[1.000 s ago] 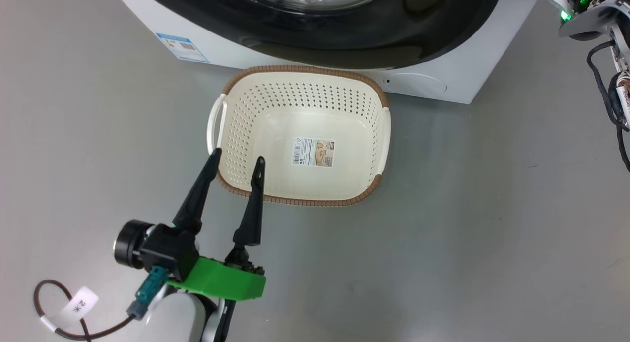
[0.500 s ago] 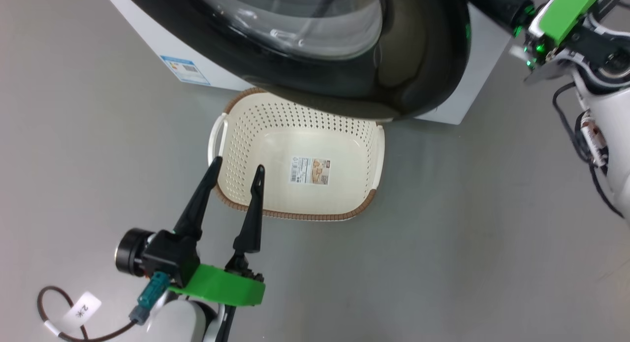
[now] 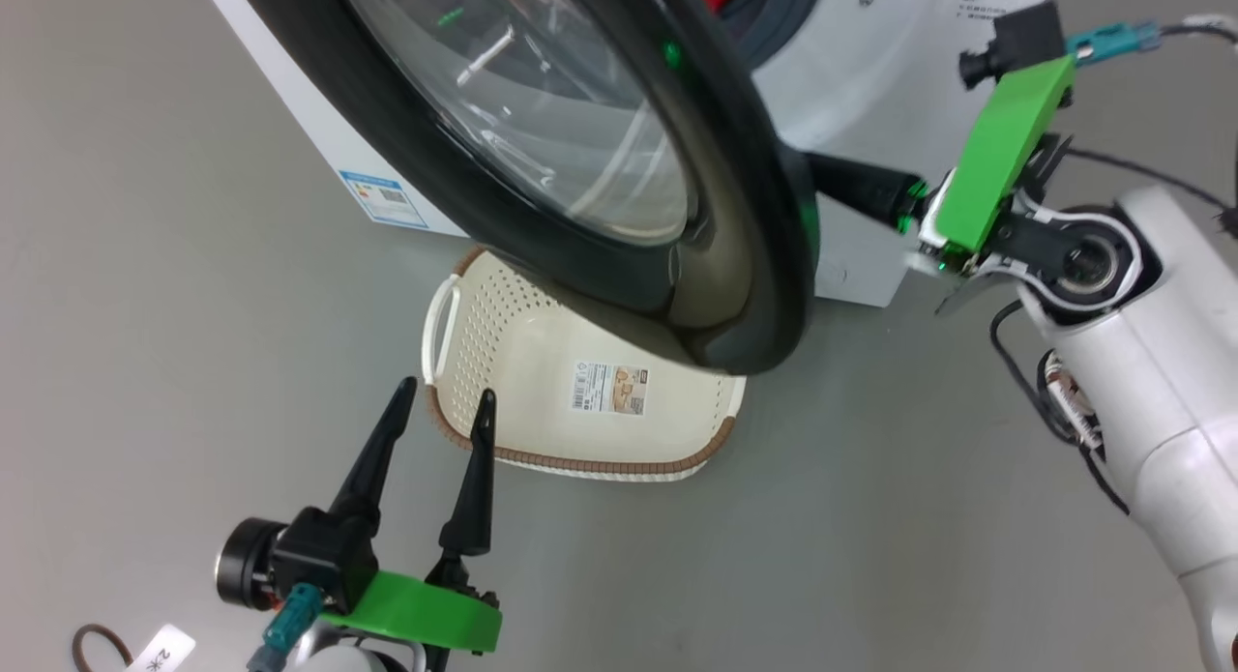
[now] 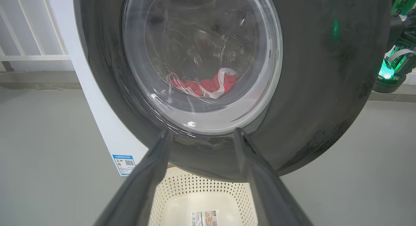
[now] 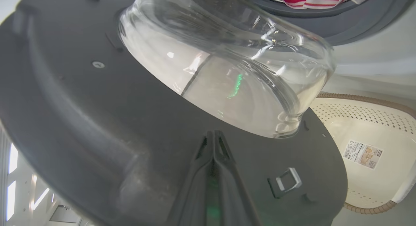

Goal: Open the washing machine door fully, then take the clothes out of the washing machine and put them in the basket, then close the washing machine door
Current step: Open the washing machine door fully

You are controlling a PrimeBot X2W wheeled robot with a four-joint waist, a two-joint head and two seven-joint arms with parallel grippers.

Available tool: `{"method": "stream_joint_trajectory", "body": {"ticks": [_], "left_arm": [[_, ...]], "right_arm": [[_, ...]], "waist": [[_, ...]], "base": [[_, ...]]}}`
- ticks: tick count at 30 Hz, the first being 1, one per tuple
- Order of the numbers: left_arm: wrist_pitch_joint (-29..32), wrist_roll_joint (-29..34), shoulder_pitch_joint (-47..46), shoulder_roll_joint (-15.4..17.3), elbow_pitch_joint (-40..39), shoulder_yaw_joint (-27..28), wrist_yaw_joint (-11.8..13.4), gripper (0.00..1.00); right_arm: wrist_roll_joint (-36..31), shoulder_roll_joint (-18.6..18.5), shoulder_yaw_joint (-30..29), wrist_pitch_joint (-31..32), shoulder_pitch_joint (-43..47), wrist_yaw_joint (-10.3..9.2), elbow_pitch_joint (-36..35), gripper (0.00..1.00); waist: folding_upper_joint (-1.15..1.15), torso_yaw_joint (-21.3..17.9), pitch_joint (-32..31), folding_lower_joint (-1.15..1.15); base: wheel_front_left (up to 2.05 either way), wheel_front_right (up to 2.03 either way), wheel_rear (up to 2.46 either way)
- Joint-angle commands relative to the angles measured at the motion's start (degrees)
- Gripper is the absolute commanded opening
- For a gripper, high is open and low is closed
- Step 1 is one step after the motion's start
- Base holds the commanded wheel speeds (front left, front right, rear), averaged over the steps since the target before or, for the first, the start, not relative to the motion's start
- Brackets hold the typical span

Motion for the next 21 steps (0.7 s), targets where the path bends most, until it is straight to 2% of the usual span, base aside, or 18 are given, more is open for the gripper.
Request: {"method": "stream_joint_trajectory", "body": {"ticks": [1,21], "left_arm": [[-0.5,0.4,0.3,0.9,-1.0,2.3,-0.2,1.0],[-0.5,0.1,2.9,0.9,0.1,3.5,0.3,1.0]], "right_arm": [[-0.4,1.3,0.6,0.4,1.6,0.1,-2.5,0.0],[-0.9,5.6,3.8,2.1,10.6,0.1,-10.9,0.0]], "waist": [[0.0,0.6,-1.1,0.0],[0.0,4.5,-4.2,0.0]], "base": [[0.0,0.0,0.0],[0.0,0.0,0.0]]}}
